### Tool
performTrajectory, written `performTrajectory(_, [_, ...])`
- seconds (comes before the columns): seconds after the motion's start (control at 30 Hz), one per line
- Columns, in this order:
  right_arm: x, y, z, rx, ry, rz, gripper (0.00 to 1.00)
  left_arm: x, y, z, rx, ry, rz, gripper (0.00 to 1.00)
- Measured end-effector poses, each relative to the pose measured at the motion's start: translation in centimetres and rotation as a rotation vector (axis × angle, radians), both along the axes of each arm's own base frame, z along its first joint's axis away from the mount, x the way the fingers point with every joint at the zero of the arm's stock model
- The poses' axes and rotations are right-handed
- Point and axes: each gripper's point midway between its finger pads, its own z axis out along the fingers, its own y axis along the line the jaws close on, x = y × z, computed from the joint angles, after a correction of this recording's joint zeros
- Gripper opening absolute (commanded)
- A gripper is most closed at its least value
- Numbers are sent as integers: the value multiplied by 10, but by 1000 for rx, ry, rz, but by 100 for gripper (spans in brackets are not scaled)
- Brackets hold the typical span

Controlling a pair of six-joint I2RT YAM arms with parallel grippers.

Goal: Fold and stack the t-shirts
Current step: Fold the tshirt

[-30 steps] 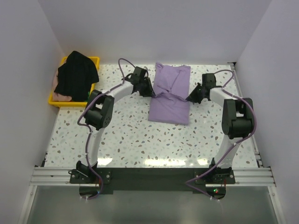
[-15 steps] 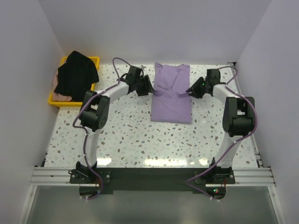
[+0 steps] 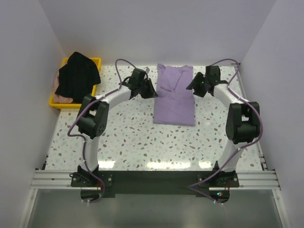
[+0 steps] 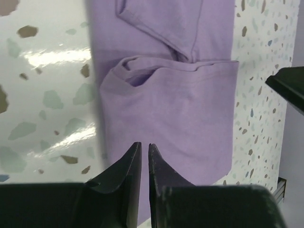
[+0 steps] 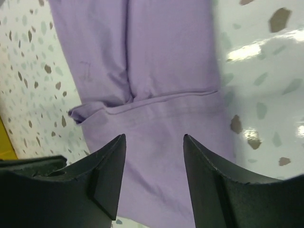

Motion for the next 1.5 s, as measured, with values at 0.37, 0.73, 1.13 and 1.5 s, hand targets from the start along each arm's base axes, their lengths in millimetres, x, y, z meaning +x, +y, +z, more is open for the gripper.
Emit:
performTrajectory(0.37, [6, 71, -13, -176, -16, 200, 48, 34, -46, -22, -26, -31, -55, 13])
performTrajectory(0.73, [18, 47, -68, -345, 88, 201, 51, 53, -27, -58, -30, 7, -19, 13])
performTrajectory(1.13, [17, 28, -70, -440, 107, 157, 61, 53, -24, -61, -56, 7, 13, 12])
performTrajectory(1.5, [17, 27, -71, -453, 104, 161, 68, 50, -20, -61, -56, 10, 29, 10])
